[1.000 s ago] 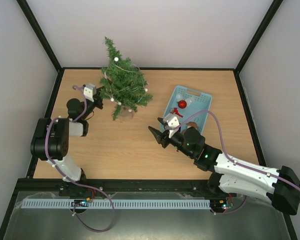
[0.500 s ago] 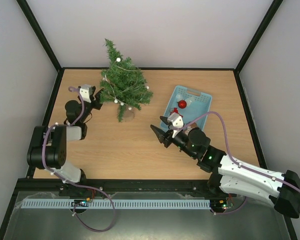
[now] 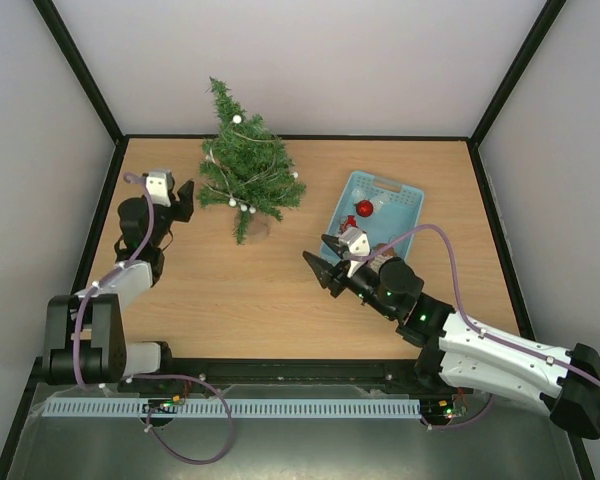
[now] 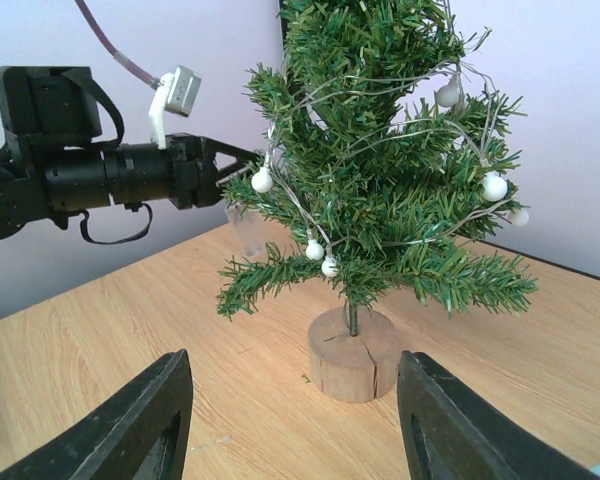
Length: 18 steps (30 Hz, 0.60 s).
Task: Decorate the small christmas tree
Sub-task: Wrap the decoration item around the Christmas tree.
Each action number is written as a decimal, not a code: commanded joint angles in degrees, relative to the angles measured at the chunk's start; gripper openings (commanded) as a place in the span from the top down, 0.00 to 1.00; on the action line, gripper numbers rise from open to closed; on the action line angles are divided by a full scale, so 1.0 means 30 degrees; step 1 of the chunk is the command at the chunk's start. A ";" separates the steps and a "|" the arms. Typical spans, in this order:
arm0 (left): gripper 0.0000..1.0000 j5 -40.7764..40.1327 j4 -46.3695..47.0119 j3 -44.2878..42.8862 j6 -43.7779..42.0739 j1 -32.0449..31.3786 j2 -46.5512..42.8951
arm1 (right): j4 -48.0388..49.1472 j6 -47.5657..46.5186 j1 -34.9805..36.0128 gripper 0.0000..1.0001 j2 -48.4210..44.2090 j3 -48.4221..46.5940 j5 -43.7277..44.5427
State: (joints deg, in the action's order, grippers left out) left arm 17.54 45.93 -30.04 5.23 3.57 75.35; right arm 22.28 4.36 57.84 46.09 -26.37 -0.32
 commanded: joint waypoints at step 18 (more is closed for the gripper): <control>0.49 0.4125 -1.4551 -0.7445 -0.6345 0.0281 0.4059 | 0.0188 0.0210 0.0113 0.46 -0.1085 0.0650 -0.0187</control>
State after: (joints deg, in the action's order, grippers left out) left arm 27.20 16.19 -49.34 -8.56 3.95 87.11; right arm 22.15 4.56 57.84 44.10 -25.45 -1.10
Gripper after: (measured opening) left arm 0.505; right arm 0.545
